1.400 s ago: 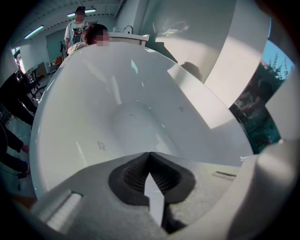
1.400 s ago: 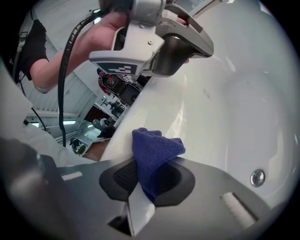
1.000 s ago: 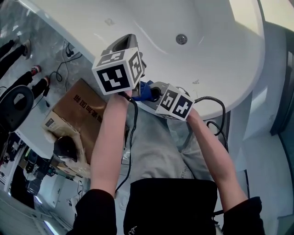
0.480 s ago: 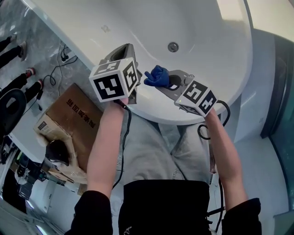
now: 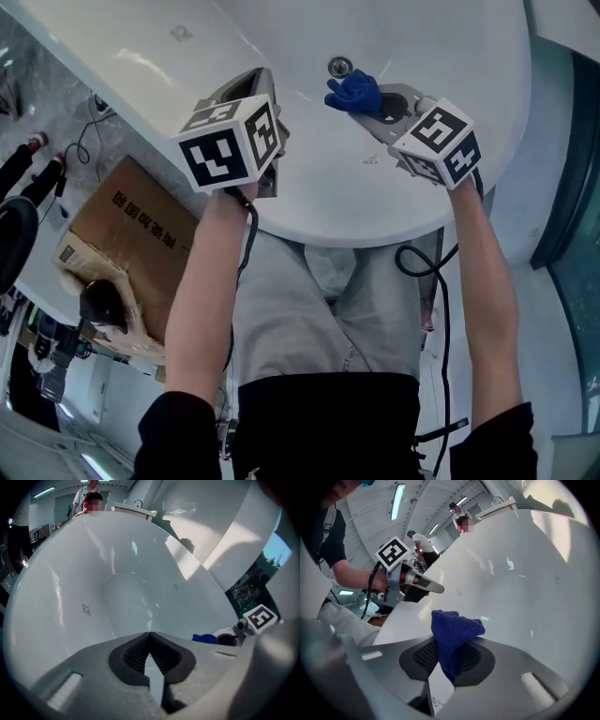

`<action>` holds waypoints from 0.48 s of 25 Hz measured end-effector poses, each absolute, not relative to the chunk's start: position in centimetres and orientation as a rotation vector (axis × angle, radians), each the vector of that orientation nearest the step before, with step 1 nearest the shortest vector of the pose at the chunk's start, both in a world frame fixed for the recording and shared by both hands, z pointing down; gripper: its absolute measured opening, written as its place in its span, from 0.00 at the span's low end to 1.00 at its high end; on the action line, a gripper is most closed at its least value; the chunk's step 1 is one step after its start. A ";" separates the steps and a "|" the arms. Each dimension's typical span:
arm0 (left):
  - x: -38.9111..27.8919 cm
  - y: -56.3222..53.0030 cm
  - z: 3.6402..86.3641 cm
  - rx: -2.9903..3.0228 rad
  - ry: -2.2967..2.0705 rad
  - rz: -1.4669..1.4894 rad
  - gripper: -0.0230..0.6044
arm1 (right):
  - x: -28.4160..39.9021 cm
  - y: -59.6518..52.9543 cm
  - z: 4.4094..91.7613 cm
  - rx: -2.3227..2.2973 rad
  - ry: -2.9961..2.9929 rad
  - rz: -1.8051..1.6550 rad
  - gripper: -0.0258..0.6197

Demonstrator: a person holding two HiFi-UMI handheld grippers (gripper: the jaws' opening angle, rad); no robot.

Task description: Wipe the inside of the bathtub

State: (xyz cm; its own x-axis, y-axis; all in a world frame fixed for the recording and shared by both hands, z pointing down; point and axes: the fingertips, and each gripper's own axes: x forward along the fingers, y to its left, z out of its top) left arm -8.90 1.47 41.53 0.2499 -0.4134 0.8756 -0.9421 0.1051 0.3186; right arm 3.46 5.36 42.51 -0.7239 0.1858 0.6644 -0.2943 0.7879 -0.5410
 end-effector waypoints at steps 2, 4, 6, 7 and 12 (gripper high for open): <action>-8.5 1.4 42.9 1.479 -1.326 0.647 0.04 | 3.4 4.7 44.6 0.095 -2.217 0.824 0.16; -8.2 1.4 44.3 1.472 -1.317 0.652 0.04 | 3.3 4.4 46.7 0.099 -2.197 0.827 0.16; -8.1 1.4 45.9 1.465 -1.307 0.655 0.04 | 3.1 4.3 49.1 0.092 -2.175 0.830 0.16; -8.0 1.4 46.8 1.457 -1.302 0.656 0.04 | 3.0 4.3 50.4 0.088 -2.161 0.829 0.16; -7.9 1.3 50.7 1.421 -1.275 0.672 0.04 | 2.8 4.5 56.5 0.099 -2.100 0.837 0.16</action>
